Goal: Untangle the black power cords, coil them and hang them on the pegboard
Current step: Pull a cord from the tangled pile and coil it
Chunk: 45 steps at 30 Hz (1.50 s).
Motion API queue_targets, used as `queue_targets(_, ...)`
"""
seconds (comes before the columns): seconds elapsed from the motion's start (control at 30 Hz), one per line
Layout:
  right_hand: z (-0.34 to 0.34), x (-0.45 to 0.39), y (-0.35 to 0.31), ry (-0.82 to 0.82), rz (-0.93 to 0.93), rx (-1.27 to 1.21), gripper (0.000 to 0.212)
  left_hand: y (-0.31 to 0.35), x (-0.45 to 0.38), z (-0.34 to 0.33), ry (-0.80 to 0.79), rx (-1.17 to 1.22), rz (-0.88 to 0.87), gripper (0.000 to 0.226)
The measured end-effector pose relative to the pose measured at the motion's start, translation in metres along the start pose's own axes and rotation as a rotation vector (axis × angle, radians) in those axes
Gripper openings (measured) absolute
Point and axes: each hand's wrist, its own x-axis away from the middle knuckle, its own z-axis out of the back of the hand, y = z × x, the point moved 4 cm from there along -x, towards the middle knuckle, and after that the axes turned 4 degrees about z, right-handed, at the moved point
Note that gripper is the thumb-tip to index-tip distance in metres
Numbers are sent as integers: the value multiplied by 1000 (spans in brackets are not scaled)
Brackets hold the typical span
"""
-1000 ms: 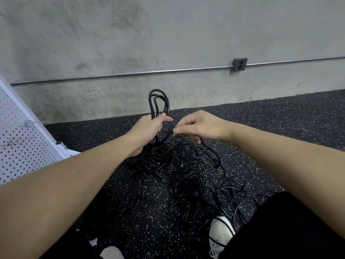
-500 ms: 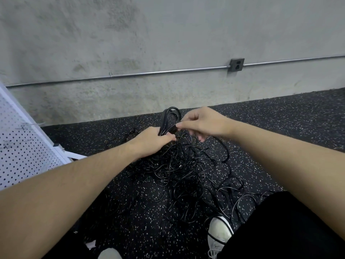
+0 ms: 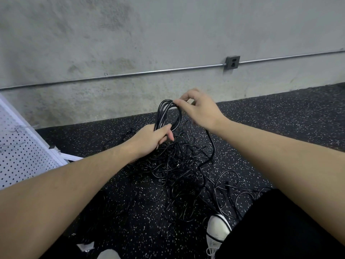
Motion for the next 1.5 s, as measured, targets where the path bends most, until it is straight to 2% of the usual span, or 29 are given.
queue_targets(0.1,-2,-1,-1,97,-36,-101,28,13,1,-5,-19,-6,-81,49)
queue_targets(0.17,-2,1,-1,139,-90,-176,42,18,4,-8,-44,7,-112,47)
queue_targets(0.23,-2,4,2,105,-234,-238,64,20,6,-10,-54,13,-137,47)
queue_targets(0.27,-5,6,3,43,-307,-284,69,20,7,-11,-59,22,-136,46)
queue_targets(0.37,-14,13,-1,-135,-427,-474,56,19,8,-15,-73,47,-96,44)
queue_targets(0.5,-19,8,-16,-70,-421,-733,32,10,3,-9,-33,47,-59,50)
queue_targets(0.7,-20,0,-36,67,-471,-1035,44,30,5,-12,-11,225,-39,51)
queue_targets(0.77,-20,0,-34,76,-504,-1126,46,33,7,-17,-108,393,32,50)
queue_targets(0.87,-20,2,-32,58,-513,-1148,47,38,13,-22,-254,653,97,47)
queue_targets(0.93,-20,2,-33,48,-501,-1098,46,39,13,-21,-243,705,105,43)
queue_targets(1.03,-22,2,-35,9,-496,-947,40,31,9,-18,-143,680,114,41)
queue_targets(1.1,-26,6,-30,-43,-523,-900,43,23,7,-15,-81,691,115,43)
queue_targets(1.17,-31,13,-22,-161,-528,-859,52,22,5,-9,-6,755,103,44)
queue_targets(1.3,-45,29,-6,-481,-524,-541,40,28,-1,5,114,925,65,41)
queue_targets(1.37,-53,37,-4,-683,-483,-359,44,27,-5,9,143,958,43,41)
queue_targets(1.43,-62,46,-11,-881,-444,-287,45,28,-9,12,171,981,32,41)
queue_targets(1.5,-66,50,-19,-977,-412,-248,34,30,-12,14,193,998,27,41)
